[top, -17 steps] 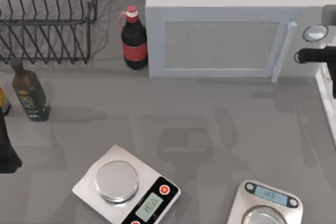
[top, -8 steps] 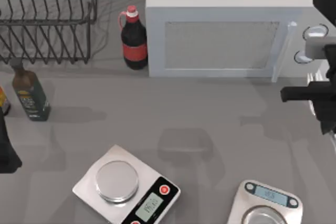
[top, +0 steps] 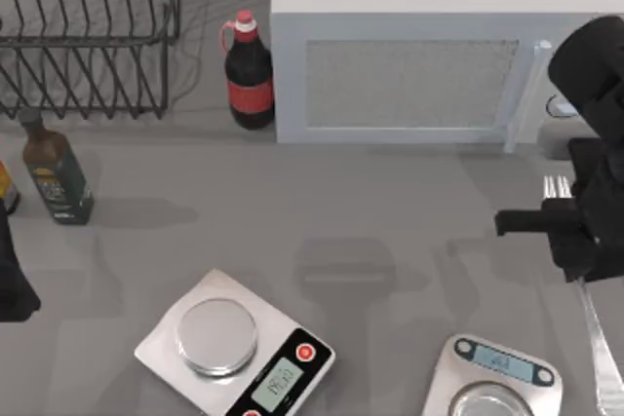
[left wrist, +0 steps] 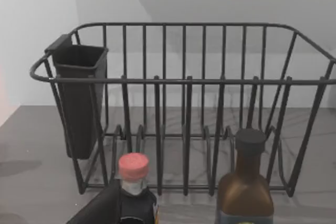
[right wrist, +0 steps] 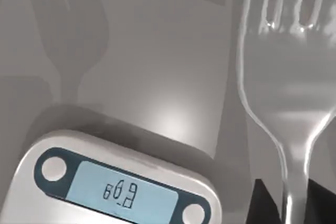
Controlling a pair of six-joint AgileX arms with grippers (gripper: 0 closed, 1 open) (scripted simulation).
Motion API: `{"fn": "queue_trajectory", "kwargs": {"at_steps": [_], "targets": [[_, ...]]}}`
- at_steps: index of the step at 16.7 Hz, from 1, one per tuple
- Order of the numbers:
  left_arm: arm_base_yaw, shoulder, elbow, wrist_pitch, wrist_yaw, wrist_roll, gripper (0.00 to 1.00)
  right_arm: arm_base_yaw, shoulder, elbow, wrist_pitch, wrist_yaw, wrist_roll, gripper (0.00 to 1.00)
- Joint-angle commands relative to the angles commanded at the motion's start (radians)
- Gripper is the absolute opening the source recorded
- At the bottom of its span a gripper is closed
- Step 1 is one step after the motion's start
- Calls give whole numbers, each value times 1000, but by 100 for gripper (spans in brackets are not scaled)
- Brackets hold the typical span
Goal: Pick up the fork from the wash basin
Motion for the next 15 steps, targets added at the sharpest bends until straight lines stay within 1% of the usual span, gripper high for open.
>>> {"fn": "queue_trajectory", "kwargs": {"at_steps": [2, 4, 8, 15], "targets": [[0, 0, 0, 0, 0, 0, 100, 2, 18, -78, 91, 1, 1, 0], [0, 0, 0, 0, 0, 0, 100, 4, 31, -124, 140, 1, 3, 0], [0, 0, 0, 0, 0, 0, 100, 4, 34, -132, 149, 1, 3, 0], [0, 0, 0, 0, 0, 0, 100, 4, 34, -132, 149, 1, 3, 53]]}}
